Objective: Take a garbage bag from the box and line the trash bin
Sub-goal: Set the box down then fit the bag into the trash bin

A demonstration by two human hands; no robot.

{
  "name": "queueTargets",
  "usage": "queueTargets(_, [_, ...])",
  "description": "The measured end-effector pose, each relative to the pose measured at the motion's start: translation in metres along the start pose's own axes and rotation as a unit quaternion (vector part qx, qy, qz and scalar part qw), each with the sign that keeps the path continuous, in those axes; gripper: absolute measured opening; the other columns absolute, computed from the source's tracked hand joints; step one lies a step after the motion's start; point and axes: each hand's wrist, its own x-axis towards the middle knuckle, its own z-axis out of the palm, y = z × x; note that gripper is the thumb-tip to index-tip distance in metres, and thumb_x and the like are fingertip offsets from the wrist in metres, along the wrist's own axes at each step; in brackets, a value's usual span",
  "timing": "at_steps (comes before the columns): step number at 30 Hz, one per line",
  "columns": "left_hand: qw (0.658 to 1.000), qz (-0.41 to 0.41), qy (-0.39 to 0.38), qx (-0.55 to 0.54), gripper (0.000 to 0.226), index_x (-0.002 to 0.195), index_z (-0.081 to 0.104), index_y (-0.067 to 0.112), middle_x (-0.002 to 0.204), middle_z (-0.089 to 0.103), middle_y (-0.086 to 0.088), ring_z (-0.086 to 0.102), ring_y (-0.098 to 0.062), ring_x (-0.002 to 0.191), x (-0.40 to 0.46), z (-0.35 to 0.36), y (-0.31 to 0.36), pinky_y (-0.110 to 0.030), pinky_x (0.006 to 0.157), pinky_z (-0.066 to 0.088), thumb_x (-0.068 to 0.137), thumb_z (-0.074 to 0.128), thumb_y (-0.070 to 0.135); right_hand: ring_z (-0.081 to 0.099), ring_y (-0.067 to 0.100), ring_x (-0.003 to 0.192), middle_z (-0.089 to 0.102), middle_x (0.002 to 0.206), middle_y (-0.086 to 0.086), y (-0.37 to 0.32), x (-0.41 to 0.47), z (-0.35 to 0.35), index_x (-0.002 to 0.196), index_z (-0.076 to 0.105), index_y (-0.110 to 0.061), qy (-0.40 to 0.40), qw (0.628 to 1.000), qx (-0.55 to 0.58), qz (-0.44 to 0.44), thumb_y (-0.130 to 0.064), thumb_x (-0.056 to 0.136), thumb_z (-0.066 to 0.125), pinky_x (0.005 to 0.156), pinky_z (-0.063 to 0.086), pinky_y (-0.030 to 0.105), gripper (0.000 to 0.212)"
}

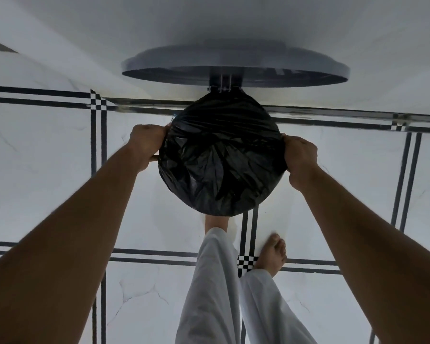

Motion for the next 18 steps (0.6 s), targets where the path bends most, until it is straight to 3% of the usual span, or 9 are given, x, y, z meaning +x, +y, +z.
queueTargets(3, [1.0,-0.005,0.004,-0.013,0.015,0.102,0.076,0.016,0.092,0.073,0.002,0.068,-0.019,0.087,0.005,0.001,0.013,-0.029,0.068,0.055,0.1,0.079,0.03,0.052,0.023,0.083,0.062,0.087,0.004,-0.009,0.0,0.004,0.097,0.073,-0.004,0.038,0.999,0.001,-0.016,-0.027,0.095,0.066,0.07,0.043,0.035,0.024])
queueTargets(5, [0.997,0.025,0.005,-0.066,0.028,0.111,0.081,0.018,0.098,0.081,0.008,0.079,-0.013,0.085,0.006,0.003,0.026,-0.026,0.067,0.054,0.105,0.07,0.044,0.064,0.02,0.084,0.07,0.086,-0.002,-0.021,-0.006,0.009,0.09,0.075,-0.015,0.025,0.997,0.018,-0.068,-0.05,0.098,0.067,0.079,0.053,0.035,0.036])
queueTargets(7, [0.995,0.041,-0.029,-0.086,0.041,0.121,0.08,0.02,0.105,0.082,0.008,0.077,-0.006,0.077,0.003,0.007,0.042,-0.02,0.061,0.054,0.109,0.06,0.054,0.07,0.014,0.086,0.074,0.086,-0.01,-0.033,-0.012,0.019,0.086,0.075,-0.023,-0.013,0.994,-0.006,-0.112,-0.061,0.098,0.068,0.085,0.056,0.032,0.04])
queueTargets(10, [0.996,0.07,-0.058,-0.011,0.04,0.127,0.081,0.017,0.112,0.082,0.003,0.078,-0.006,0.085,-0.001,0.018,0.058,-0.016,0.061,0.059,0.103,0.075,0.048,0.077,0.013,0.099,0.082,0.097,-0.012,-0.042,-0.008,0.035,0.095,0.085,-0.024,-0.036,0.988,-0.065,-0.138,-0.056,0.095,0.075,0.099,0.061,0.034,0.033])
queueTargets(14, [0.995,0.068,-0.063,0.047,0.053,0.137,0.078,0.011,0.127,0.081,-0.008,0.081,-0.021,0.105,0.011,0.027,0.069,-0.033,0.091,0.067,0.094,0.087,0.041,0.071,0.014,0.086,0.075,0.086,-0.006,-0.057,0.007,0.042,0.081,0.077,-0.02,-0.047,0.994,-0.071,-0.072,-0.039,0.095,0.079,0.076,0.055,0.027,0.024])
queueTargets(16, [0.99,0.049,-0.087,0.098,0.068,0.145,0.07,0.011,0.137,0.074,-0.009,0.078,-0.025,0.11,0.014,0.031,0.077,-0.038,0.094,0.066,0.09,0.085,0.049,0.073,0.017,0.093,0.076,0.095,-0.001,-0.064,0.017,0.045,0.092,0.074,-0.015,-0.05,0.994,-0.095,-0.03,-0.032,0.097,0.077,0.075,0.055,0.027,0.018])
queueTargets(18, [0.983,0.047,-0.099,0.149,0.062,0.143,0.07,0.01,0.139,0.071,-0.01,0.077,-0.028,0.11,0.023,0.038,0.084,-0.041,0.093,0.066,0.095,0.08,0.048,0.071,0.02,0.097,0.072,0.099,0.003,-0.071,0.019,0.048,0.107,0.071,-0.009,-0.057,0.992,-0.11,0.003,-0.03,0.1,0.075,0.082,0.055,0.031,0.023])
